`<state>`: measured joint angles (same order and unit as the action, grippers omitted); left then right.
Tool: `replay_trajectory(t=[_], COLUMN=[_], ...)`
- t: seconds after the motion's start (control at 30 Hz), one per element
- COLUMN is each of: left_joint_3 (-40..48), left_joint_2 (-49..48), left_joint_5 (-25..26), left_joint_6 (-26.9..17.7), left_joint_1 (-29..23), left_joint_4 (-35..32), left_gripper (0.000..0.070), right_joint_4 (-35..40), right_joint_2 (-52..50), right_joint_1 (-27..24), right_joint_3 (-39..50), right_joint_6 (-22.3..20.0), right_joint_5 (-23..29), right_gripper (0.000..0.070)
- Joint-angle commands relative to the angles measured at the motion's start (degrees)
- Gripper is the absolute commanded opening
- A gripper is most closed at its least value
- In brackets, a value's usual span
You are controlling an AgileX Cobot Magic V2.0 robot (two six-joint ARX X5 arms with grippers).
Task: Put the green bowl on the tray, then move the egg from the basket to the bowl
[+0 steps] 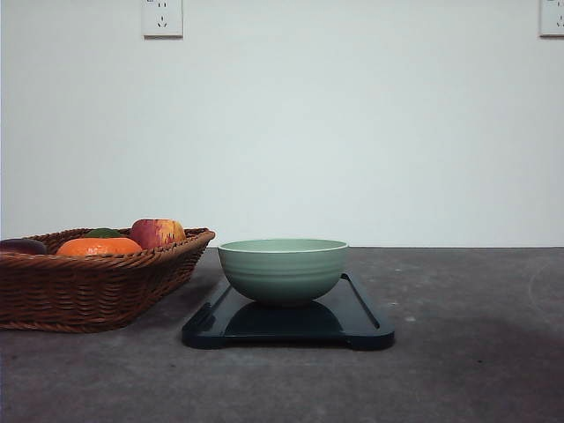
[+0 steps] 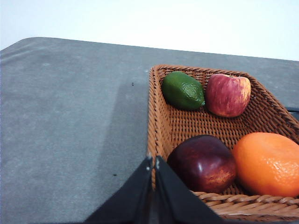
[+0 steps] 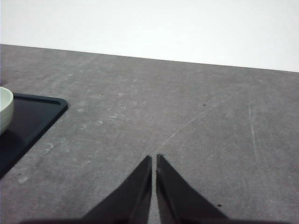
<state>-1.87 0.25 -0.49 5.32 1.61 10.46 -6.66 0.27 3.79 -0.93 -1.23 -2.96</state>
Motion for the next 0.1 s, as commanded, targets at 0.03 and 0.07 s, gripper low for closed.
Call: replay_trajectory(t=[0.03,0.07], left_joint_3=[1.1,1.1], left_joint_2=[-0.1,-0.1], left_joint_5=[-0.1,-0.1], left_joint_6=[-0.6,-0.6], left_joint_1=[-0.1,-0.1], left_joint_4=[0.2,0.2], left_gripper=[0.0000,0.0000], right_joint_4=[0.7,0.7], right_joint_2=[-0.1,-0.1], right_joint_1=[0.1,0.1], right_joint_3=[0.3,0.3], right_joint_6=[0.6,0.6], right_joint_5=[0.0,0.0], right_gripper=[0.0007,0.0007])
